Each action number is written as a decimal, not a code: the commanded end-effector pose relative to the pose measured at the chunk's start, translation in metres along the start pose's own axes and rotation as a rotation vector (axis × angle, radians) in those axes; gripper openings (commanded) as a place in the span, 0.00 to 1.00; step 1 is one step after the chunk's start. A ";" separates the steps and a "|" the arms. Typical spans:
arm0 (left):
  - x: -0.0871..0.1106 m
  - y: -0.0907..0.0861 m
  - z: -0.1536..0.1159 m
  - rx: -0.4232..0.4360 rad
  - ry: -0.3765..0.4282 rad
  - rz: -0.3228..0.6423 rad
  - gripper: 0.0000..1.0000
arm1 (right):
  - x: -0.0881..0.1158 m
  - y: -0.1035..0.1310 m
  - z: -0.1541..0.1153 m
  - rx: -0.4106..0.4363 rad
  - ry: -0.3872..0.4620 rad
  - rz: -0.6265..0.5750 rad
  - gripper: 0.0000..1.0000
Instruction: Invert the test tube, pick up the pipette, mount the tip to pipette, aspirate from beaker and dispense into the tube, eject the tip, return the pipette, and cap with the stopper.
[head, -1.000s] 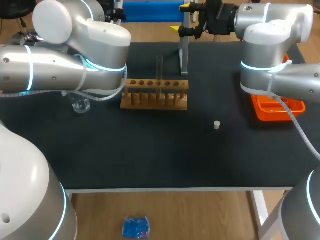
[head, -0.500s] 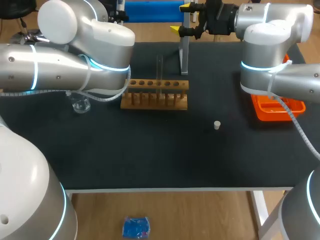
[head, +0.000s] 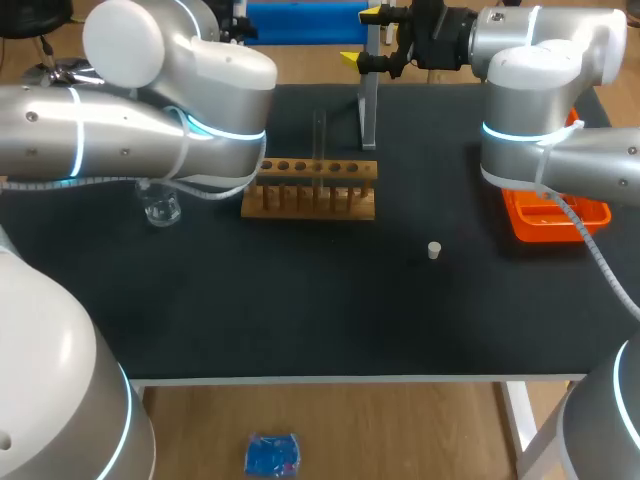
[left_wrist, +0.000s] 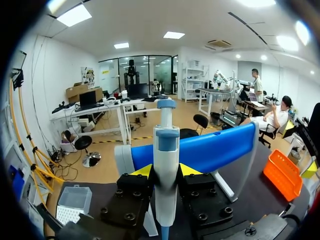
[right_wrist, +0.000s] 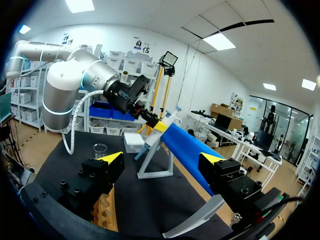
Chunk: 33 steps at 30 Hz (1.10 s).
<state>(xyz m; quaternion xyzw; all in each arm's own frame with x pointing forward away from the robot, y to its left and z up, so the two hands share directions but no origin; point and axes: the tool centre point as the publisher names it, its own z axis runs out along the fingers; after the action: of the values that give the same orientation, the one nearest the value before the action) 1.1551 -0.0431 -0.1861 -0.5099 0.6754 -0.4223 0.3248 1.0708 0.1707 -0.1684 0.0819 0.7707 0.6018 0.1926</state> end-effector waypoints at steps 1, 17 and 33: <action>0.000 0.001 0.002 0.007 -0.015 0.003 0.00 | 0.000 0.000 -0.001 0.000 0.000 -0.001 1.00; -0.005 0.005 0.014 -0.023 -0.046 -0.005 0.00 | 0.000 0.000 -0.001 0.000 0.000 -0.001 1.00; -0.004 0.014 0.021 -0.047 -0.042 -0.015 0.00 | 0.000 0.000 -0.001 0.000 0.000 -0.001 1.00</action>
<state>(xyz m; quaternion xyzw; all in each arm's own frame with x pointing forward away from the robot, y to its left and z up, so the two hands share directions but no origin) 1.1656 -0.0417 -0.2067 -0.5314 0.6735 -0.3985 0.3244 1.0708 0.1707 -0.1684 0.0820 0.7707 0.6018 0.1926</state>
